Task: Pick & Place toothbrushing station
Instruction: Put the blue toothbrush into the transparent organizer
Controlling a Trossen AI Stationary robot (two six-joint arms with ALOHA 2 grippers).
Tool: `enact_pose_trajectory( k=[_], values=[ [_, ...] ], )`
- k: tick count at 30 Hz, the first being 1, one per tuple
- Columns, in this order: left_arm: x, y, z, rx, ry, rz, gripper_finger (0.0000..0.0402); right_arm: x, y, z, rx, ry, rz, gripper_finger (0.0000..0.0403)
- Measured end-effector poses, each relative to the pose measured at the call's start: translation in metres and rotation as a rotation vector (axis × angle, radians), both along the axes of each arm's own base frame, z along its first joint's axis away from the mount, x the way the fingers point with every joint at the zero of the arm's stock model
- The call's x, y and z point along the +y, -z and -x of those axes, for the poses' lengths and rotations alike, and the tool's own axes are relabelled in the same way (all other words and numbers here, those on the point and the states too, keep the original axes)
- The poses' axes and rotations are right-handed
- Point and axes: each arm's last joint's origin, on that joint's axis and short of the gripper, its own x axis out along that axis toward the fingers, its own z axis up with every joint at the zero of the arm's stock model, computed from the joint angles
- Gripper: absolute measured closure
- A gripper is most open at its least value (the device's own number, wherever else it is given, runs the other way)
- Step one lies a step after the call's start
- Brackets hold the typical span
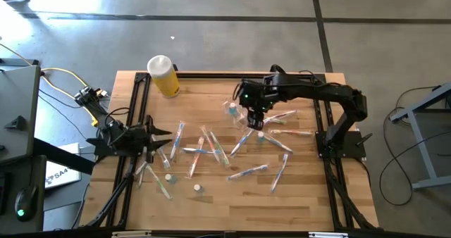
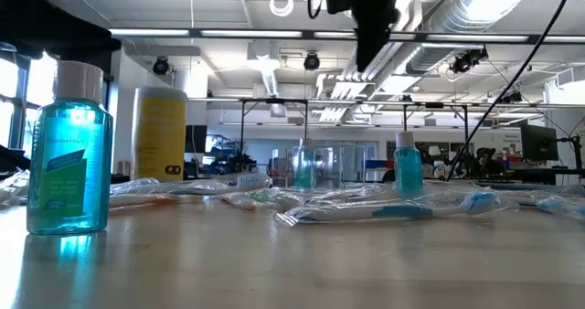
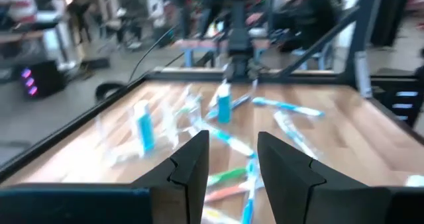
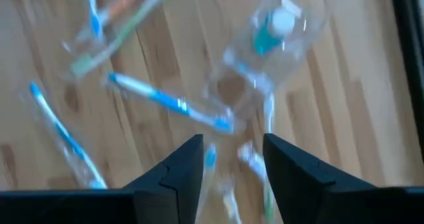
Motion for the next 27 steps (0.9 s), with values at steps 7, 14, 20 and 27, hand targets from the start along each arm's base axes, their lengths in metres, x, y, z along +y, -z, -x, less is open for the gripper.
enact_pose_trajectory(
  k=[7, 14, 20, 27],
  values=[
    [-0.003, 0.001, -0.004, 0.085, -0.046, 0.063, 0.0275, 0.004, 0.017, 0.007, 0.092, 0.076, 0.094, 0.0254],
    [-0.013, -0.004, -0.014, 0.216, -0.081, 0.070, 0.0275, 0.000, 0.039, 0.018, 0.216, 0.221, 0.186, 0.0254],
    [-0.011, -0.012, -0.020, 0.383, -0.258, 0.289, 0.0275, -0.002, 0.051, 0.023, 0.257, 0.275, 0.247, 0.0254],
    [0.003, 0.001, -0.045, 0.567, -0.501, 0.508, 0.0275, -0.002, 0.060, 0.023, 0.259, 0.283, 0.273, 0.0254]
  ],
)
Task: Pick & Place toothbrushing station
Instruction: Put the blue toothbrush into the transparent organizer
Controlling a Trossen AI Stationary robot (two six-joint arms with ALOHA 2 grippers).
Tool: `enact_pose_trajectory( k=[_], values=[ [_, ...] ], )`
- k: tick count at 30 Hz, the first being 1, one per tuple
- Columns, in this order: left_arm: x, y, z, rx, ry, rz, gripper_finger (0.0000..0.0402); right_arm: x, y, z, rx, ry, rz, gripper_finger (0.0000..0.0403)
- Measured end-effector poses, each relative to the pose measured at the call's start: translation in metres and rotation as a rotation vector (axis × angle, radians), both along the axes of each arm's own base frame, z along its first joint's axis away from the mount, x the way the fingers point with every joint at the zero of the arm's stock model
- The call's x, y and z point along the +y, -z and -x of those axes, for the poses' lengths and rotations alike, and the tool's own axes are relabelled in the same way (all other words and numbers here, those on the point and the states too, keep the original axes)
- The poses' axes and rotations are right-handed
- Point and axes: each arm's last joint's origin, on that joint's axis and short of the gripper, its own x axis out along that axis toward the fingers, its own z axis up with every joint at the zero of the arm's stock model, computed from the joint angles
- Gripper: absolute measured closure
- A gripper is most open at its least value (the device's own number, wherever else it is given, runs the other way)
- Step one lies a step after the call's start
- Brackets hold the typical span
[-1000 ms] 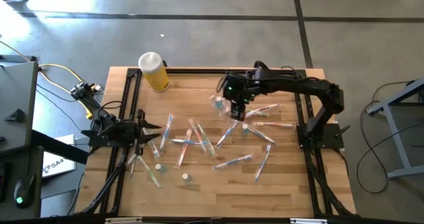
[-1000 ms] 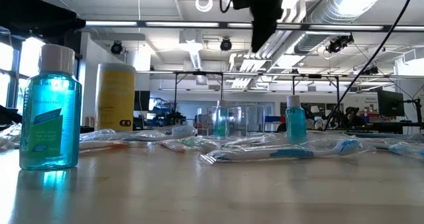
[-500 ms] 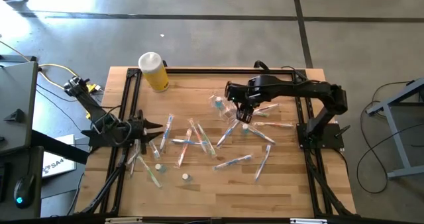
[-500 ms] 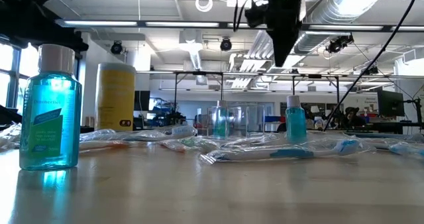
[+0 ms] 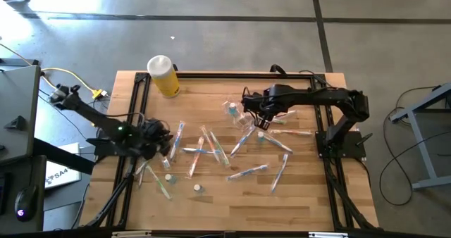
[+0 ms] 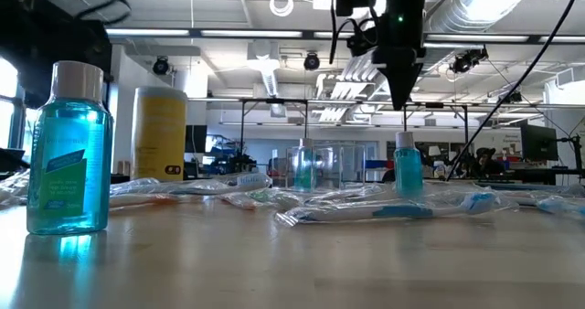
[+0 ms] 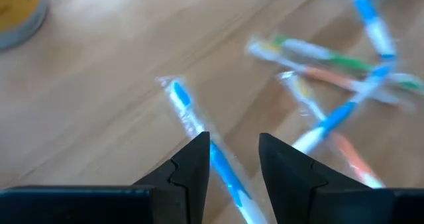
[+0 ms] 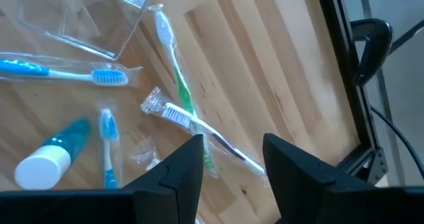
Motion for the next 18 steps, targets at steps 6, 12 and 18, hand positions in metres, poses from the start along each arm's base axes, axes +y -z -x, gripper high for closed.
enact_pose_trajectory(
  k=[6, 12, 18],
  values=[
    [0.018, 0.012, -0.024, 0.059, -0.142, 0.101, 0.0275, 0.000, 0.010, 0.002, 0.016, -0.001, -0.001, 0.0254],
    [0.033, 0.025, -0.039, 0.146, -0.165, 0.176, 0.0274, 0.001, 0.020, 0.006, 0.042, 0.022, -0.003, 0.0254],
    [0.043, 0.039, -0.051, 0.214, -0.156, 0.226, 0.0274, 0.001, 0.029, 0.009, 0.068, 0.023, -0.007, 0.0254]
  ],
)
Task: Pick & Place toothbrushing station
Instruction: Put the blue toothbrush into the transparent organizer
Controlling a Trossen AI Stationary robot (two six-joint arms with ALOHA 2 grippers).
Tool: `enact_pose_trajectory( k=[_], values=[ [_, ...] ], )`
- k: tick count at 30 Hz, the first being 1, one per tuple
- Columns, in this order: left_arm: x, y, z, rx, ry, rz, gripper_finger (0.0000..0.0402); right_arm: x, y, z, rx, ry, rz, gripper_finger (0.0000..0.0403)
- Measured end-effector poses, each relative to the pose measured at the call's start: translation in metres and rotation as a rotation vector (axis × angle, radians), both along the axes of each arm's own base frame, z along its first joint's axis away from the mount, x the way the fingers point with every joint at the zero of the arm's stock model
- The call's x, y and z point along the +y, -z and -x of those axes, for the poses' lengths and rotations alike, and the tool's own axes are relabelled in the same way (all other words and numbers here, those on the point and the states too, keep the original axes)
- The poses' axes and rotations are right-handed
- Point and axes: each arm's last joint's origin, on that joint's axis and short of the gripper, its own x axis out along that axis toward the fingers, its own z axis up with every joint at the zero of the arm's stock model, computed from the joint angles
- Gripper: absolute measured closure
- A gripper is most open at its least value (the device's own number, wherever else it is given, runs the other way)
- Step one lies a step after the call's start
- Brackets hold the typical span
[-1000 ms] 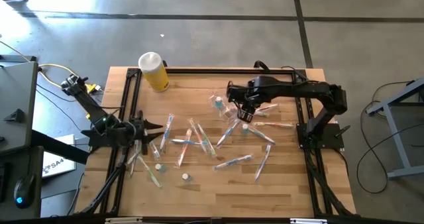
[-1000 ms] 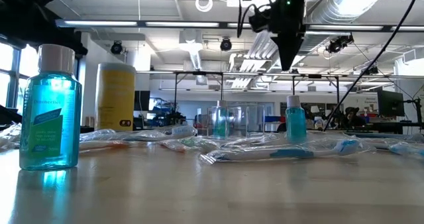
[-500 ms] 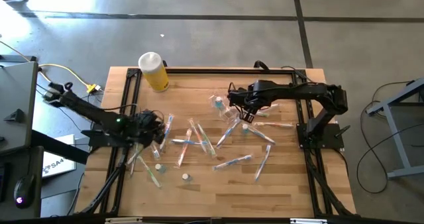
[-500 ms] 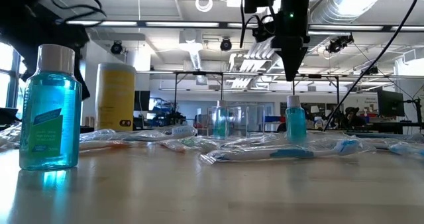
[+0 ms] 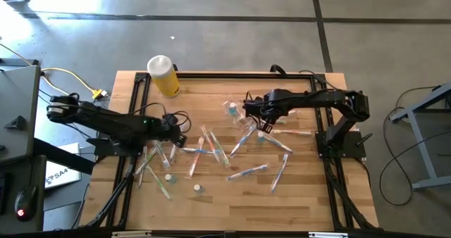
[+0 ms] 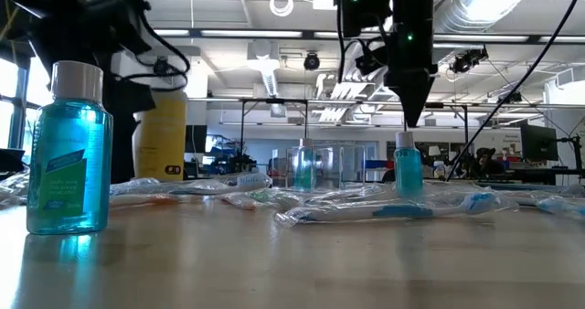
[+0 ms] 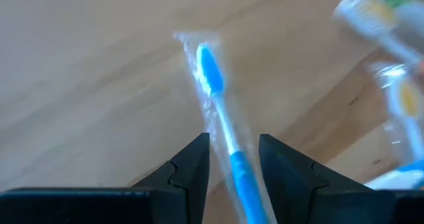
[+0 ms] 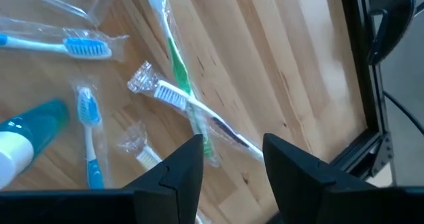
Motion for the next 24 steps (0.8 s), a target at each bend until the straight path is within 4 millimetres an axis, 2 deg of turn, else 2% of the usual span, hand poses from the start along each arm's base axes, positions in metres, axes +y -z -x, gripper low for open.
enact_pose_trajectory(
  k=[5, 11, 14, 18, 24],
  values=[
    [0.009, 0.013, -0.005, 0.082, -0.019, 0.012, 0.0274, 0.000, 0.002, 0.000, -0.002, 0.000, 0.001, 0.0254],
    [0.012, 0.021, -0.009, 0.137, 0.053, -0.019, 0.0277, 0.000, 0.002, 0.000, -0.003, -0.002, 0.001, 0.0254],
    [0.012, 0.021, -0.010, 0.140, 0.074, -0.036, 0.0305, 0.000, 0.002, 0.000, -0.003, -0.002, 0.001, 0.0254],
    [0.013, 0.020, -0.010, 0.145, 0.091, -0.073, 0.0382, 0.000, 0.002, 0.000, -0.005, -0.002, 0.001, 0.0254],
    [0.013, 0.014, -0.013, 0.184, 0.147, -0.098, 0.0396, -0.001, 0.001, 0.003, 0.014, 0.053, 0.070, 0.0254]
  ],
)
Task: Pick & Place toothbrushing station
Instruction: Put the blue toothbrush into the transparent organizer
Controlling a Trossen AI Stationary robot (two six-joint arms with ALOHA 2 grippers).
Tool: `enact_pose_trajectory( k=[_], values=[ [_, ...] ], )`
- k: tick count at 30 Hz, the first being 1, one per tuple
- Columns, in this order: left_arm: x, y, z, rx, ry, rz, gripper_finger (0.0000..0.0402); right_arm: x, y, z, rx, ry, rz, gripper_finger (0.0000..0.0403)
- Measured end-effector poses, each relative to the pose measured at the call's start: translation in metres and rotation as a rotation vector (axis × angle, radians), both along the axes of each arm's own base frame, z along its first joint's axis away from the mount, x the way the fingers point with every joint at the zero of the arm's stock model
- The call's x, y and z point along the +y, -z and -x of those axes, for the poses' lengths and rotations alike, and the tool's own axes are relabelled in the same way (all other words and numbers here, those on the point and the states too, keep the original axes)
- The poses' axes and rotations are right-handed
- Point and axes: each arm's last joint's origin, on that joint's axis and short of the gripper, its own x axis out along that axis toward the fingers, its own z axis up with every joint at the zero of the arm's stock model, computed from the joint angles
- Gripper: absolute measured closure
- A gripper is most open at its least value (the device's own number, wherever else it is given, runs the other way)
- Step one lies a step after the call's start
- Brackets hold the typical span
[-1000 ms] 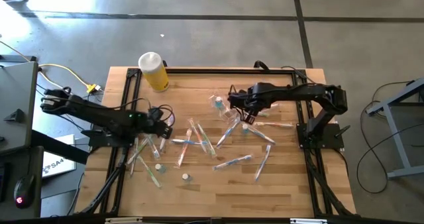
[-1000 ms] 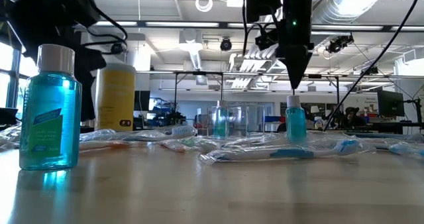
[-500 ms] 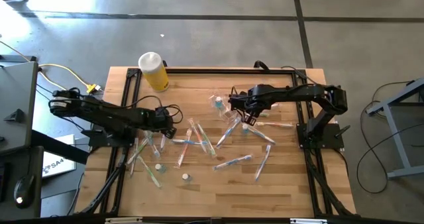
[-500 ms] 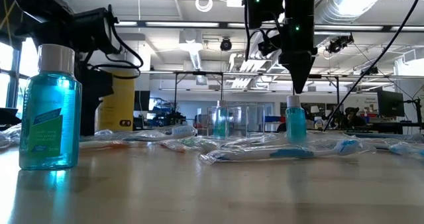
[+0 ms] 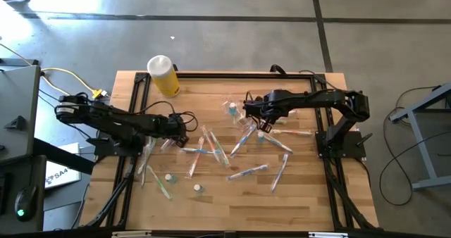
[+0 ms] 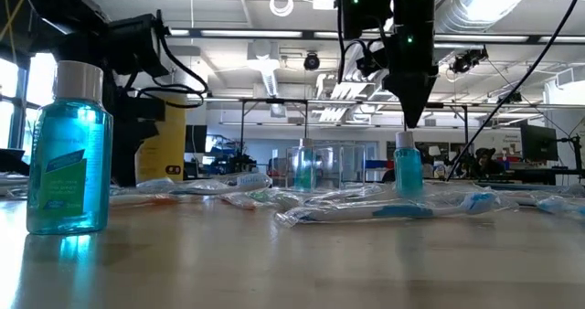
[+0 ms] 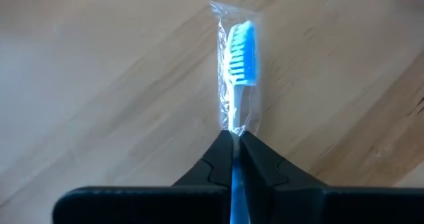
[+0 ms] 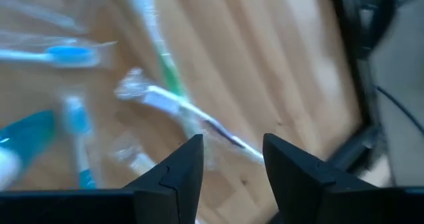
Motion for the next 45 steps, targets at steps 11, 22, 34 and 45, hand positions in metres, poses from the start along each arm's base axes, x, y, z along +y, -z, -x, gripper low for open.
enact_pose_trajectory(
  k=[11, 22, 34, 45],
  values=[
    [0.006, -0.080, -0.033, 0.056, 0.116, -0.229, 0.0400, 0.019, -0.041, 0.029, -0.073, 0.055, 0.432, 0.0254],
    [0.013, -0.185, -0.052, -0.045, 0.494, -0.400, 0.0401, 0.057, -0.055, 0.083, -0.391, 0.013, 0.702, 0.0254],
    [0.098, -0.212, -0.062, -0.701, 0.980, -0.342, 0.0401, 0.068, -0.018, 0.107, -0.495, -0.038, 0.704, 0.0254],
    [0.147, -0.142, -0.099, -1.005, 1.153, -0.463, 0.0401, 0.075, 0.004, 0.106, -0.603, -0.057, 0.856, 0.0254]
  ],
)
